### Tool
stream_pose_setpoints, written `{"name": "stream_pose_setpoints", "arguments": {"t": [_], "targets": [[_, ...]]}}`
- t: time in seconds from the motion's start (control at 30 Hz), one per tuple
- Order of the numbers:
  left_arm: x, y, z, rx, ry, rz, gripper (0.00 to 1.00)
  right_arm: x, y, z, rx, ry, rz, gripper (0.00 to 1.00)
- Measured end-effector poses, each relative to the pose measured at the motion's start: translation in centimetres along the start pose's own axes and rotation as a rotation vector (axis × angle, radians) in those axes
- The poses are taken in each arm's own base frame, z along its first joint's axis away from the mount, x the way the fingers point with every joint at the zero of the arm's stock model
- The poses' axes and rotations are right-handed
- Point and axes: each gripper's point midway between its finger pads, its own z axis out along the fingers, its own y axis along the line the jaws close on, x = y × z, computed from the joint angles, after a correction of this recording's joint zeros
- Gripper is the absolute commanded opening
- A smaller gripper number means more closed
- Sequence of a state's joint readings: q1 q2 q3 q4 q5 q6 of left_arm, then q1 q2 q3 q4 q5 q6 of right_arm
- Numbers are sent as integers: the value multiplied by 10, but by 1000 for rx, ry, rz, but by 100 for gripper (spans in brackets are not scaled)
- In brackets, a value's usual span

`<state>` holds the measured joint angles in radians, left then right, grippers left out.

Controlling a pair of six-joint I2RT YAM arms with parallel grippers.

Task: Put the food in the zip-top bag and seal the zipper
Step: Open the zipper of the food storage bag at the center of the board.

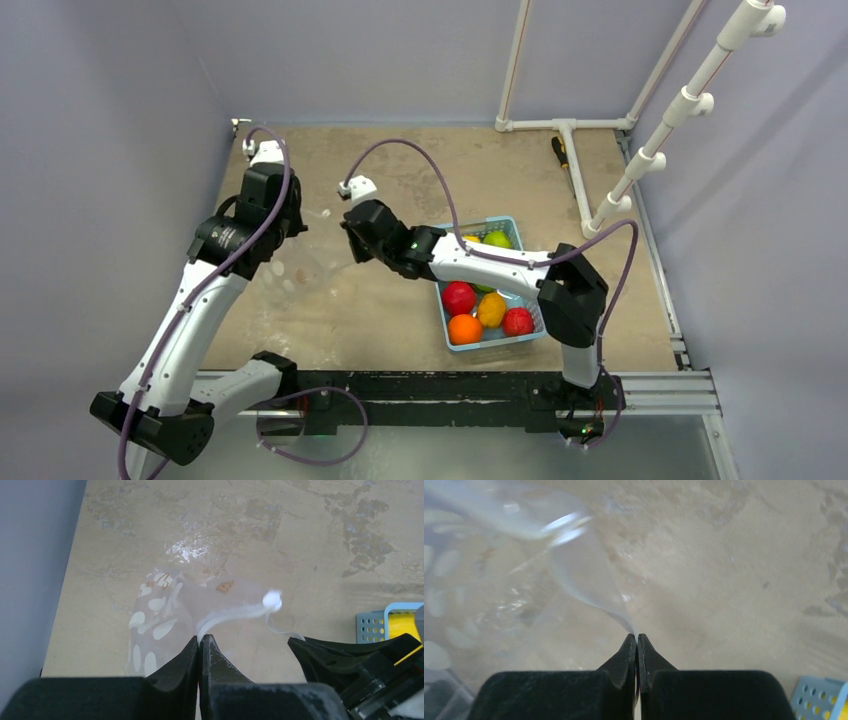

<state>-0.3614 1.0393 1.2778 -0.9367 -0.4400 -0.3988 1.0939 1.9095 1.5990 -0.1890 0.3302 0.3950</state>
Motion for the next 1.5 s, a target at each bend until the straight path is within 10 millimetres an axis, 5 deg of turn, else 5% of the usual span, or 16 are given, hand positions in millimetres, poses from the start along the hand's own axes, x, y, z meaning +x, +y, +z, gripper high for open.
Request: {"name": "stream_pose_setpoints", "arguments": {"t": [0.13, 0.53, 0.8, 0.97, 1.2, 1.5], "targets": [[4, -2, 4, 0, 17, 19, 0, 34, -30, 5, 44, 49, 24, 0], [39, -21, 24, 13, 112, 133, 0, 48, -63, 1, 19, 24, 135, 0], [56, -42, 26, 36, 102, 202, 0, 53, -57, 1, -22, 37, 156, 27], [70, -39, 34, 14, 112, 206, 0, 46, -56, -10, -36, 20, 166, 39], [75, -37, 37, 7, 105, 205, 0, 10, -54, -44, -62, -62, 197, 51], [74, -39, 39, 21, 65, 180, 0, -12, -77, -95, 20, -124, 234, 69]]}}
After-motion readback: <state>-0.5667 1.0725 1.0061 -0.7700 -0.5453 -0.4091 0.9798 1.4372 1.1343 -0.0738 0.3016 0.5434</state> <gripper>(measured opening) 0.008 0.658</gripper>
